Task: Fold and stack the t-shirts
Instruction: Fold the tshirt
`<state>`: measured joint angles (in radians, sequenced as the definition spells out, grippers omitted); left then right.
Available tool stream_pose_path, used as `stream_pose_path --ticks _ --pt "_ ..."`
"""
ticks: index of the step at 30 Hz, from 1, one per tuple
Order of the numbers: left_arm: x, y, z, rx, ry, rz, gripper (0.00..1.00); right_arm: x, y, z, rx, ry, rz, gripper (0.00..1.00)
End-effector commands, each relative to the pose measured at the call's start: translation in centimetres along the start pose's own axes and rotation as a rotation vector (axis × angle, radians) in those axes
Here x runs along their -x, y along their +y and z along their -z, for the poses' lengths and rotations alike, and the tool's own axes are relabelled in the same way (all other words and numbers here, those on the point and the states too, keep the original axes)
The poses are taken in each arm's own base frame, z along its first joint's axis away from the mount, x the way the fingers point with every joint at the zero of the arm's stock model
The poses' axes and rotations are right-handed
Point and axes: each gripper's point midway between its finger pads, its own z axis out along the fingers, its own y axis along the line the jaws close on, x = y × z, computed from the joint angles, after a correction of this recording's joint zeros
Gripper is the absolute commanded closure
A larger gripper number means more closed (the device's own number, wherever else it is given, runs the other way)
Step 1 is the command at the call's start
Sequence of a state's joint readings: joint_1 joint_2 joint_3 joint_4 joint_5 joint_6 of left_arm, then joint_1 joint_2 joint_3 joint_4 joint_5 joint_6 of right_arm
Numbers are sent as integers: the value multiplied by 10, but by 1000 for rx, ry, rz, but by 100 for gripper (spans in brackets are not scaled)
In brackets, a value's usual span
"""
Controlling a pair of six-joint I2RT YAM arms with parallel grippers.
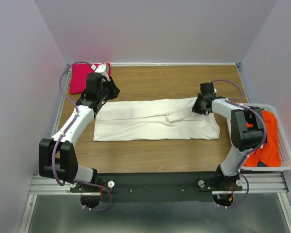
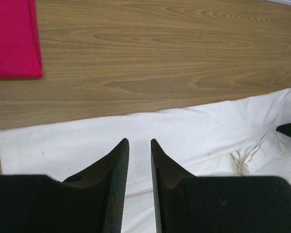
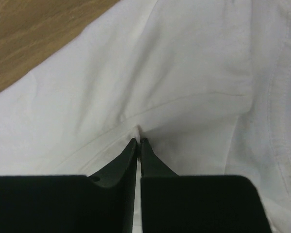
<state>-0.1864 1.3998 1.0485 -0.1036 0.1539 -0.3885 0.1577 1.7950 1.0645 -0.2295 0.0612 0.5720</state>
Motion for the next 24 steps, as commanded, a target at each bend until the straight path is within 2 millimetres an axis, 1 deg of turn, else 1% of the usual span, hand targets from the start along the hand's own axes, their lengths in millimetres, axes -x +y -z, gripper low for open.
stream_pose_path --ticks 1,2,4,5,6,7,8,9,10,12,14,16,17,18,19,24 --pt "-8 -2 -3 -14 22 -14 68 -18 -2 9 24 50 13 89" --pt "-9 -2 -3 -15 24 -14 67 -22 -3 10 28 56 13 90" --pt "-9 -3 -3 -16 25 -14 67 -21 -2 18 40 44 11 90" --pt "-8 -3 -3 -15 23 -15 67 -26 -5 20 36 50 11 90" --pt "-9 -3 -4 -16 26 -14 67 -27 -6 23 37 48 11 90" --pt "-9 -3 -4 -16 26 -15 68 -23 -4 30 49 30 9 90" --pt "-10 -3 -4 -17 28 -15 67 -25 -5 33 54 29 9 90" --pt "-11 -4 -4 -17 30 -15 68 -31 -5 35 71 47 4 90" --pt "-11 -4 -4 -19 31 -15 67 -31 -3 41 84 36 5 90" --pt "-11 -4 -5 -20 31 -14 67 -32 -3 47 95 32 4 90" --pt "-12 -6 -6 -25 35 -14 67 -41 -7 51 102 44 4 90" --pt "-13 -6 -6 -28 39 -15 68 -42 -6 55 113 42 1 90" --pt "-13 -7 -6 -29 38 -13 67 -48 -7 55 116 55 4 90" --pt "-14 -7 -6 -30 40 -15 68 -48 -8 58 121 51 4 90" --pt "-14 -7 -6 -31 40 -15 67 -54 -11 58 116 60 0 90" --pt "-16 -7 -8 -32 47 -15 67 -66 -19 63 111 67 -6 89"
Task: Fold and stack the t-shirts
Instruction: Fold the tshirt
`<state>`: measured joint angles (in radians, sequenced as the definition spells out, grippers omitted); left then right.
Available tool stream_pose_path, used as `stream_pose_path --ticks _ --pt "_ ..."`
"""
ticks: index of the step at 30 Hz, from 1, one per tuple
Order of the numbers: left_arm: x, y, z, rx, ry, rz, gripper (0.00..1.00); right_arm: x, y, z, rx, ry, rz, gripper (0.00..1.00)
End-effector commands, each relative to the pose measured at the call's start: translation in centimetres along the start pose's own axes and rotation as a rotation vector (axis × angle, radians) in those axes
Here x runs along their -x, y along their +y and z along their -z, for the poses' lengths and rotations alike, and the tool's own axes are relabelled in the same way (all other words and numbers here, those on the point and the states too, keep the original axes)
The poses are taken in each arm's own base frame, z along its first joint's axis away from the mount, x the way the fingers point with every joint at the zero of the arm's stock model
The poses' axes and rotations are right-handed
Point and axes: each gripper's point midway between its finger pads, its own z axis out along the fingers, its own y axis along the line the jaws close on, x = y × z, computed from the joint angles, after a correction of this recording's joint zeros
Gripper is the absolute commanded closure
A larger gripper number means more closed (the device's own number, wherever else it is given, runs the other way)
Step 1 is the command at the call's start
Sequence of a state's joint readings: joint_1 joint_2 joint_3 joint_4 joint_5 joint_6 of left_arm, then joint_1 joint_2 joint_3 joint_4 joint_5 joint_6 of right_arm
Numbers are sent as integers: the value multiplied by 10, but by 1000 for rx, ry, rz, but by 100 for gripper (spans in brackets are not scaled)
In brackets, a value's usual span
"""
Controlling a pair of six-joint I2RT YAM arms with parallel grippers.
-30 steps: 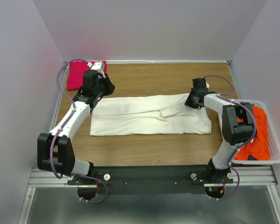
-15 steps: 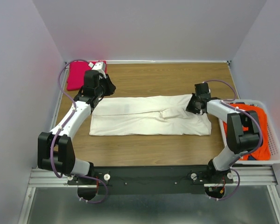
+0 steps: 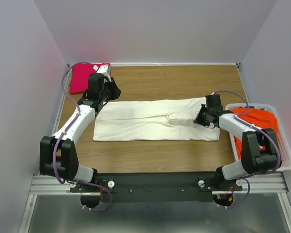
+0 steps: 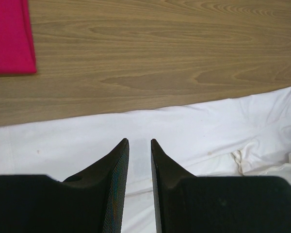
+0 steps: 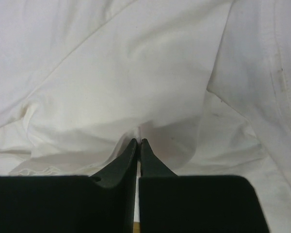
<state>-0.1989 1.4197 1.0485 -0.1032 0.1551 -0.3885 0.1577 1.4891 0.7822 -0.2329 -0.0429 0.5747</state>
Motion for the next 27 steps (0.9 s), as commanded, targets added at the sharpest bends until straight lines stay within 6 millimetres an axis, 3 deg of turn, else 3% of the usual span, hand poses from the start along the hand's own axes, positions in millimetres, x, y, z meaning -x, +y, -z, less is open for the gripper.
stream_pose_path --ticks 1,7,10,20,27 --pt "-7 -5 -3 -27 24 -13 67 -17 -4 7 12 32 -6 89" --pt "-9 -6 -5 -31 30 -13 68 -28 -10 14 11 34 -19 75" --pt "-9 -5 -4 -29 30 -14 67 -26 -11 21 12 5 -28 74" --pt "-9 -6 -4 -31 30 -14 67 6 2 50 38 -118 -60 73" --pt "-10 -5 -5 -28 34 -13 67 20 5 50 18 -141 -50 72"
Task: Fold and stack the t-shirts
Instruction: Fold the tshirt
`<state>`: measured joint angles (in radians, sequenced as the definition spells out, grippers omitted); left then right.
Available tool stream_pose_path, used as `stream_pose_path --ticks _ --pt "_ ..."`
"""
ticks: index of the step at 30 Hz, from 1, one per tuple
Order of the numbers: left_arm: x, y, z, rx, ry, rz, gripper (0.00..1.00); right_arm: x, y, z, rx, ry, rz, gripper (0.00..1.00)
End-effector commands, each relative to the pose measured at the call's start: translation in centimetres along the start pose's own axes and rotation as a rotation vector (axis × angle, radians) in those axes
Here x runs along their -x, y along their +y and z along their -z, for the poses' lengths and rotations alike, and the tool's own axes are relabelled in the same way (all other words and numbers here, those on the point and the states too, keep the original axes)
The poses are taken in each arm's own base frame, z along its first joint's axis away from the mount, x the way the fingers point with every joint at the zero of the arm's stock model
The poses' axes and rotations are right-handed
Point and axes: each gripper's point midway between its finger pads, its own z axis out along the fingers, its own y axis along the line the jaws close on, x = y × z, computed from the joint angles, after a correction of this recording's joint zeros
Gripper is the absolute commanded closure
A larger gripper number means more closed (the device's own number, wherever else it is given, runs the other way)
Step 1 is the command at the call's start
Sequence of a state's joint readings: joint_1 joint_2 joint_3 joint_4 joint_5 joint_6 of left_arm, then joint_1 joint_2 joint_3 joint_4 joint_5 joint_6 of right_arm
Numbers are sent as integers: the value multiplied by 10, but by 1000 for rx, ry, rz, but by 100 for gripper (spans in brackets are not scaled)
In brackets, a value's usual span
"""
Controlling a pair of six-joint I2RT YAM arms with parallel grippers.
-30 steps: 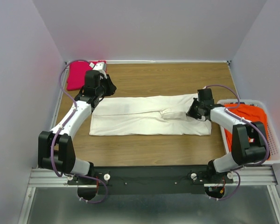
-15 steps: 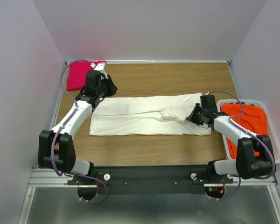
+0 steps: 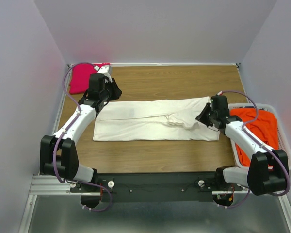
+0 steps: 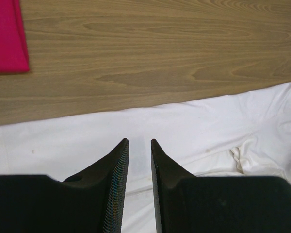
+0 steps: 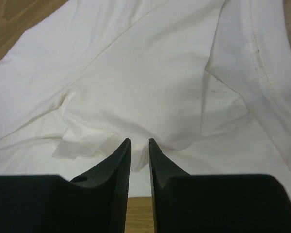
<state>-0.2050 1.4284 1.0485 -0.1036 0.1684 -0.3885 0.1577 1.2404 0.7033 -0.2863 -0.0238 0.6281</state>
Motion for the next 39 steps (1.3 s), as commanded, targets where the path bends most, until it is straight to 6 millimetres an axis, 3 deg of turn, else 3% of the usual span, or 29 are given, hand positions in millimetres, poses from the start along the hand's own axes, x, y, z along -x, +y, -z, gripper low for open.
stream_pose_path --ticks 1,9,17,21,22,25,31,33,36,37,39 --pt "-6 -2 -3 -15 20 -10 67 17 3 2 -29 -38 2 72" --pt "-8 -2 -4 -15 26 -7 68 27 15 -1 -6 -38 2 71" --pt "-22 -4 -10 -17 69 25 67 -27 5 -19 -27 107 -28 71" --pt "-34 -1 -11 5 94 73 67 -60 -14 -23 -96 155 -62 71" --pt "-37 1 -11 15 97 84 67 -68 -27 -25 -141 159 -72 71" --pt "-63 11 -11 59 140 140 68 -75 -42 -27 -203 153 -93 72" --pt "-117 8 -5 97 206 179 71 -62 -51 -38 -279 111 -81 72" --pt "-134 9 -2 119 230 196 71 -46 -46 -45 -282 89 -84 72" --pt "-155 4 2 138 257 202 72 -40 -46 -63 -310 114 -66 72" --pt "-161 4 2 146 266 201 72 -20 -32 -70 -282 88 -56 72" --pt "-176 3 5 174 283 180 72 -16 -28 -88 -287 115 -35 72"
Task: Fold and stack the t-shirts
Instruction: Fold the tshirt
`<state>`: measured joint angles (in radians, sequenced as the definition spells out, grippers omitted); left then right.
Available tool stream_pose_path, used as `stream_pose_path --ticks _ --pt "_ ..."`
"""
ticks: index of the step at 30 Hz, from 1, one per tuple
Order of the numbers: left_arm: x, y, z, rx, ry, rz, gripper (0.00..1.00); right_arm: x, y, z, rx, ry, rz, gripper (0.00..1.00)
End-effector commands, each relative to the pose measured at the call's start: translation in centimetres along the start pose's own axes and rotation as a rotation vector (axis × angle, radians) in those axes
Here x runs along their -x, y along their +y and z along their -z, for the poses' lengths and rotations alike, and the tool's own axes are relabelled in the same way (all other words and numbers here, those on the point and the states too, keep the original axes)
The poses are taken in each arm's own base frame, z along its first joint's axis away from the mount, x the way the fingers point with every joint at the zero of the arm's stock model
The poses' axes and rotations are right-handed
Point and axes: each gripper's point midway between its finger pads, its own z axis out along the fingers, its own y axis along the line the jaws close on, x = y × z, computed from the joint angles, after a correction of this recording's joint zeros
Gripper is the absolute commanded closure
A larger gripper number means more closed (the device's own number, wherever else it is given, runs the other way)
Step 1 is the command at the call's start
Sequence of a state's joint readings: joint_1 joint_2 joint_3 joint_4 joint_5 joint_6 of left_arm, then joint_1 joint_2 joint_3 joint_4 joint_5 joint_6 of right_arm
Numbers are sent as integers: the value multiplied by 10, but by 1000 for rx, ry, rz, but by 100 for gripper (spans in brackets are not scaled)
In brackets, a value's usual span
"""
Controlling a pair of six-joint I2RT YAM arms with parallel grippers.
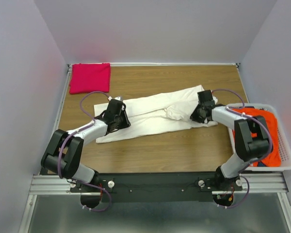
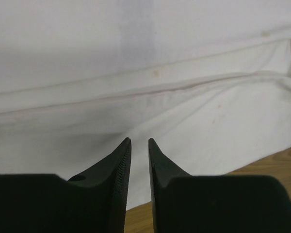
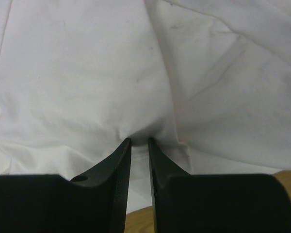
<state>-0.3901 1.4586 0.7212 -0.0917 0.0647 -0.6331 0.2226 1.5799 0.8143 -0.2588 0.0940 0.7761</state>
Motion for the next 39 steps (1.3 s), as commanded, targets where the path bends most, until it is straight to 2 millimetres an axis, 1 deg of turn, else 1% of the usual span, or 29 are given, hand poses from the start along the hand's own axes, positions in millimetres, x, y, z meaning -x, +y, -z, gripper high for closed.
stream_pose_path --ticks 1,2,3,5,6,7,8,9,10,11,12,13,14,15,16,17,18,20,21,23,24,26,27,29,31,33,36,37,39 --pt "-7 3 -2 61 -42 28 72 27 4 -29 -77 -21 67 72" --pt "-19 4 -6 71 -17 22 72 26 4 -44 -92 6 92 72" --pt "-24 5 -9 76 -1 12 72 43 20 -48 -67 -19 102 72" --pt "-33 1 -14 84 20 -15 73 55 31 -60 -58 -28 121 72" --pt "-38 0 -16 87 32 -29 73 52 27 -76 -79 -4 131 72" --pt "-49 -7 -18 79 56 -57 73 60 34 -81 -64 -7 160 72" --pt "-51 -13 -19 71 60 -68 73 78 50 -83 -35 -39 172 72" --pt "-56 -18 -19 62 70 -82 73 84 55 -90 -31 -44 185 72" --pt "-65 -26 -19 46 87 -107 73 81 55 -102 -33 -22 213 72" --pt "-66 -36 -20 26 89 -120 73 99 69 -103 -7 -52 220 72" --pt "-71 -42 -20 16 98 -134 73 104 74 -107 1 -58 229 72" --pt "-75 -46 -22 10 110 -146 73 99 74 -120 2 -35 257 72" --pt "-86 -57 -21 -18 132 -172 73 104 79 -123 11 -32 269 72" --pt "-89 -66 -25 -33 144 -188 73 114 95 -123 51 -45 295 72" --pt "-96 -86 -24 -77 160 -222 74 109 95 -133 52 -19 306 72" --pt "-101 -94 -24 -94 169 -241 74 111 98 -136 64 -13 318 72" --pt "-110 -99 -28 -101 192 -265 74 119 109 -137 94 -24 338 72" --pt "-119 -118 -30 -136 205 -304 74 110 104 -152 73 15 355 72" --pt "-128 -136 -32 -167 217 -337 74 118 111 -152 83 -1 365 72" --pt "-141 -156 -33 -221 252 -365 74 114 119 -155 127 28 369 72" --pt "-146 -176 -36 -260 258 -389 74 109 119 -160 126 44 375 72" --pt "-151 -192 -38 -285 268 -437 75 110 127 -161 149 45 380 71" --pt "-148 -209 -39 -310 255 -450 75 107 127 -165 150 53 386 71" --pt "-144 -220 -41 -328 248 -466 75 107 136 -166 176 58 395 71" --pt "-133 -237 -39 -362 219 -475 75 103 141 -169 187 65 419 71" --pt "-121 -252 -33 -395 189 -492 74 105 148 -167 195 53 442 71" --pt "-105 -264 -23 -434 149 -504 70 119 155 -161 197 19 447 70" --pt "-95 -269 -15 -451 124 -498 69 124 156 -159 185 2 449 64" --pt "-76 -261 -12 -437 94 -482 68 137 159 -148 165 -34 438 61"
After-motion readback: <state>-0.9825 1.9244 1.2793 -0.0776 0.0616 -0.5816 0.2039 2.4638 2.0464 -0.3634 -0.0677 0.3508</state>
